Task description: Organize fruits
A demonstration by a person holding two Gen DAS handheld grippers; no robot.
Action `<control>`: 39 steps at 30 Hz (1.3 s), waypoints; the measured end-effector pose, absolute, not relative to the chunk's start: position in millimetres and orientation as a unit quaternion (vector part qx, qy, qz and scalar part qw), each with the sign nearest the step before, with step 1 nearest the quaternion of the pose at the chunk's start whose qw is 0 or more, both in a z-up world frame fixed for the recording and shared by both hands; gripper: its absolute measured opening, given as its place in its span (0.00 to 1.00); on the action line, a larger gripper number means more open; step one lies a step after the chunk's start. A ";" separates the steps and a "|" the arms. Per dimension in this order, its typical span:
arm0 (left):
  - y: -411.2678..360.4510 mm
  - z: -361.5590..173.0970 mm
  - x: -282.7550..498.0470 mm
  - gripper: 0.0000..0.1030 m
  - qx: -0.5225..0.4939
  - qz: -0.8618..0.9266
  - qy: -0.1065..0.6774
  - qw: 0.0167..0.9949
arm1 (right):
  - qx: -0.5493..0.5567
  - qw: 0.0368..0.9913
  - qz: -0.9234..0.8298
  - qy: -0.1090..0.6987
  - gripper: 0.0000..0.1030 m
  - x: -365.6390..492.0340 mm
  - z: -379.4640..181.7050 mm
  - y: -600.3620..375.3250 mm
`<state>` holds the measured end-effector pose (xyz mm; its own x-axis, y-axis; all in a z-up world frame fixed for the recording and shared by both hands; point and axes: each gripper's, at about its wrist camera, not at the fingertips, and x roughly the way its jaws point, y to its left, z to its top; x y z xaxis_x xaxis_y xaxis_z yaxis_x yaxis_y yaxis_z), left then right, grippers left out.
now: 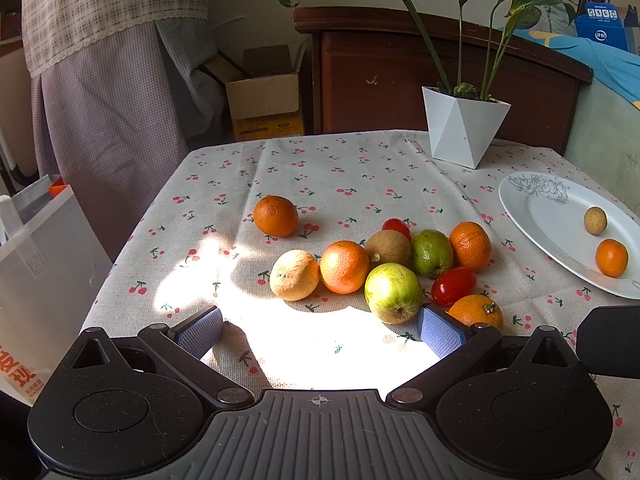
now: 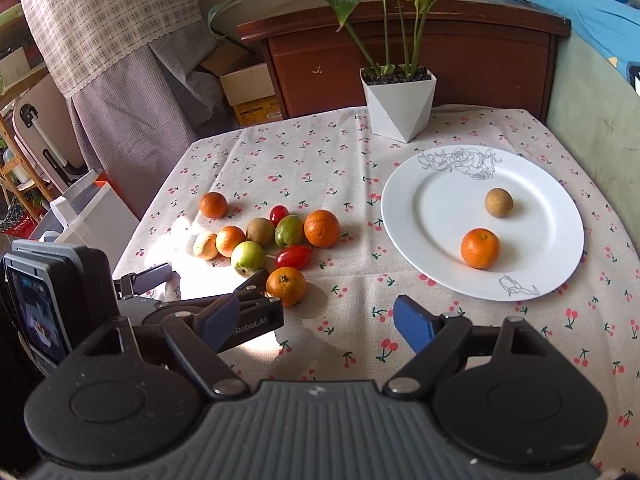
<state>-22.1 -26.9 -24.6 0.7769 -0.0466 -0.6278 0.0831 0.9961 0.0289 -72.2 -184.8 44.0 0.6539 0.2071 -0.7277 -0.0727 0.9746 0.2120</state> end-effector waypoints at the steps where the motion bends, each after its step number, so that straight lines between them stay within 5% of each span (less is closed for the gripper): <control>1: -27.1 -24.6 -22.1 1.00 0.027 -0.034 0.332 0.942 | 0.080 0.906 0.076 0.409 0.82 -72.3 44.2 -185.3; 26: -29.1 -24.1 -22.6 1.00 0.026 -0.026 0.333 0.942 | 0.111 0.900 0.049 0.419 0.82 -69.8 41.5 -202.8; 39: -23.8 -1.6 -29.5 1.00 0.014 -0.103 0.457 0.883 | 0.132 0.894 0.067 0.423 0.80 -67.8 37.3 -208.3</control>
